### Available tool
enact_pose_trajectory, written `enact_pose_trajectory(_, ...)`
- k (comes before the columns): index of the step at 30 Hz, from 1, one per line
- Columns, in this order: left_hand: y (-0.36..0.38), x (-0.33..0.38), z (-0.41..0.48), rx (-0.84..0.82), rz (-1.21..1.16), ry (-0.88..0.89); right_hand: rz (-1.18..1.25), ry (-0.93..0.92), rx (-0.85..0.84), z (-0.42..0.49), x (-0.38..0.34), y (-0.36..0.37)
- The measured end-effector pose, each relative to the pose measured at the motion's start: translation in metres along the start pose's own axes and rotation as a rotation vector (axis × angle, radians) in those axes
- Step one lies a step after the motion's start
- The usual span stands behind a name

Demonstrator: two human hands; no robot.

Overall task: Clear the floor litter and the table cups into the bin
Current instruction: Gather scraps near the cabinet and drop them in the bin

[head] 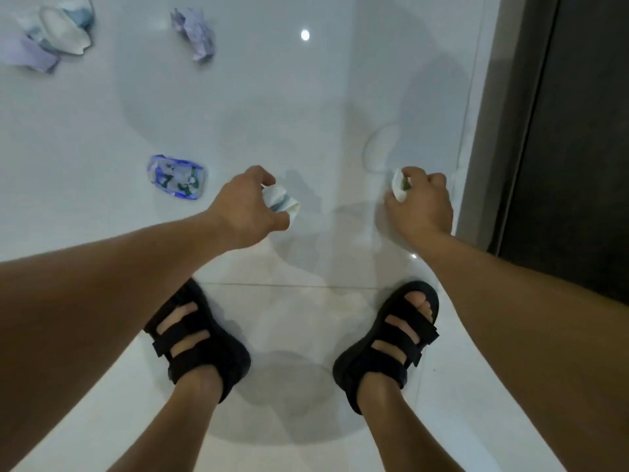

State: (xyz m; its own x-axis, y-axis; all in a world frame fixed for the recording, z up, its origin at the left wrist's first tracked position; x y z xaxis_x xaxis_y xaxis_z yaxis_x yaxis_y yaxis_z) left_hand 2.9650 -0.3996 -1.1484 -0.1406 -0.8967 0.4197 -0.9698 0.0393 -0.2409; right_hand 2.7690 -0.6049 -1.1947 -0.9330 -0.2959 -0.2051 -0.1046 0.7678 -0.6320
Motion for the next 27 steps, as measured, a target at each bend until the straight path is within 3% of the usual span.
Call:
enact_pose_trajectory(7, -0.091, 0.074, -0.083, 0.106, 0.103, 0.132, -0.016, -0.302, 0.013, -0.091, -0.138, -0.078)
enact_pose_trajectory(15, -0.216, 0.129, -0.291, 0.201, 0.172, 0.233, -0.149, -0.587, -0.024, -0.27, -0.297, -0.221)
enact_pose_trajectory(21, -0.302, 0.127, -0.477, 0.356, 0.085, 0.211, -0.292, -0.707, -0.049, -0.422, -0.386, -0.289)
enact_pose_trajectory(27, -0.304, 0.097, -0.647, 0.504, -0.046, 0.123, -0.399, -0.859, -0.071, -0.554, -0.468, -0.314)
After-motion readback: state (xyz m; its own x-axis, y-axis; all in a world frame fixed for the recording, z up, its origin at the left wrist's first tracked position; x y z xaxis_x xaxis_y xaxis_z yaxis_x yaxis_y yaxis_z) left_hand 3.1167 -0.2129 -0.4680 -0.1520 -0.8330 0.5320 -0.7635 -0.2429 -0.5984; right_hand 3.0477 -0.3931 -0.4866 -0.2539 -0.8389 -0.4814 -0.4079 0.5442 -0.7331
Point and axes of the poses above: each hand's wrist, its own z-axis towards the middle knuckle, its own y-axis out of the palm, x = y × z, the point moved 7 cm from there along z, towards the middle knuckle, and after that the axes turned 15 degrees about -x, right-handed, at the moved point
